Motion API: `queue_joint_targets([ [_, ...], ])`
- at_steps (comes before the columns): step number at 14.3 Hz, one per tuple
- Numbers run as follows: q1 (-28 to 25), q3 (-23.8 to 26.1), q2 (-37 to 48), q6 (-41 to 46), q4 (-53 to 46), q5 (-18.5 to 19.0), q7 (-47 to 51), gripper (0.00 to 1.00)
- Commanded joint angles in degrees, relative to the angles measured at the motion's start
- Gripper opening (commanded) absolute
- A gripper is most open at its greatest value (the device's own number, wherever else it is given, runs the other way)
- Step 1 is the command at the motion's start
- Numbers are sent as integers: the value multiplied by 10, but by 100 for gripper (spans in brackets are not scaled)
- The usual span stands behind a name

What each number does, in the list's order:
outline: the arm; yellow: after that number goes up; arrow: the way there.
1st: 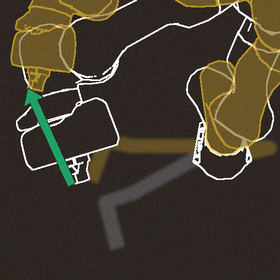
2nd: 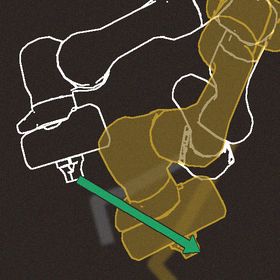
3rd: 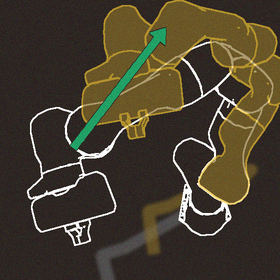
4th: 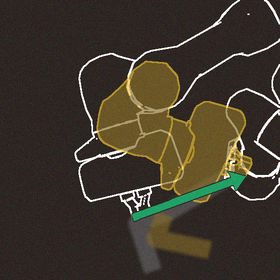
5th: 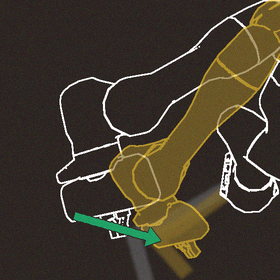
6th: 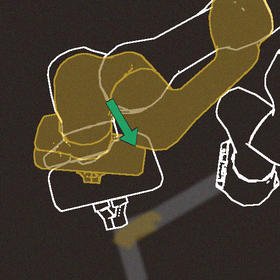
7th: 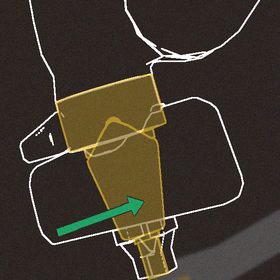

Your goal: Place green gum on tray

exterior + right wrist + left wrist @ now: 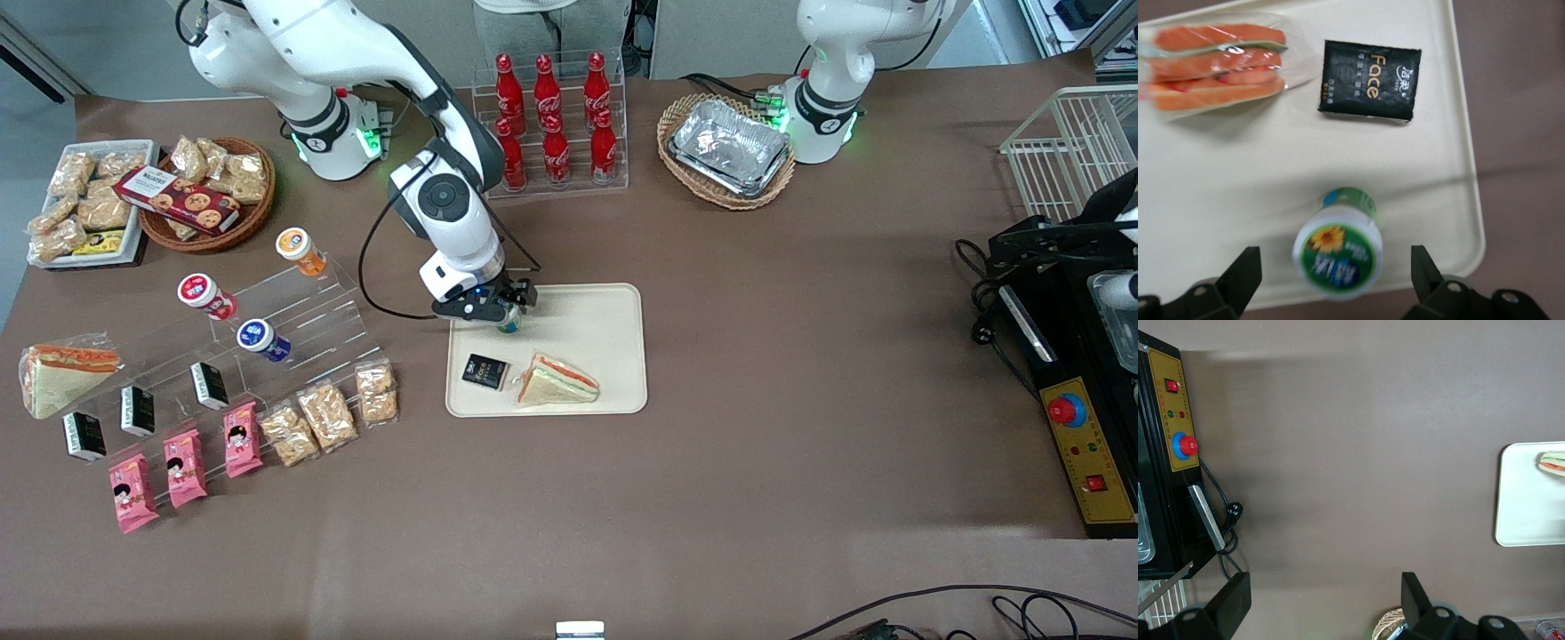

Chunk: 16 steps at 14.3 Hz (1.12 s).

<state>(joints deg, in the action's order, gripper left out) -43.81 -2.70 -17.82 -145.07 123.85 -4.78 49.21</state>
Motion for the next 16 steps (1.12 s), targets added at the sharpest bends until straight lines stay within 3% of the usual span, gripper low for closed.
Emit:
queue_joint_targets([
  [1,3,0,58,186,-91,7,-3,100],
  [8,13,-23,76,520,-364,7,-60,100],
  [13,22,-114,138,546,-361,7,-203,100],
  [16,94,-132,156,548,-347,7,-357,100],
])
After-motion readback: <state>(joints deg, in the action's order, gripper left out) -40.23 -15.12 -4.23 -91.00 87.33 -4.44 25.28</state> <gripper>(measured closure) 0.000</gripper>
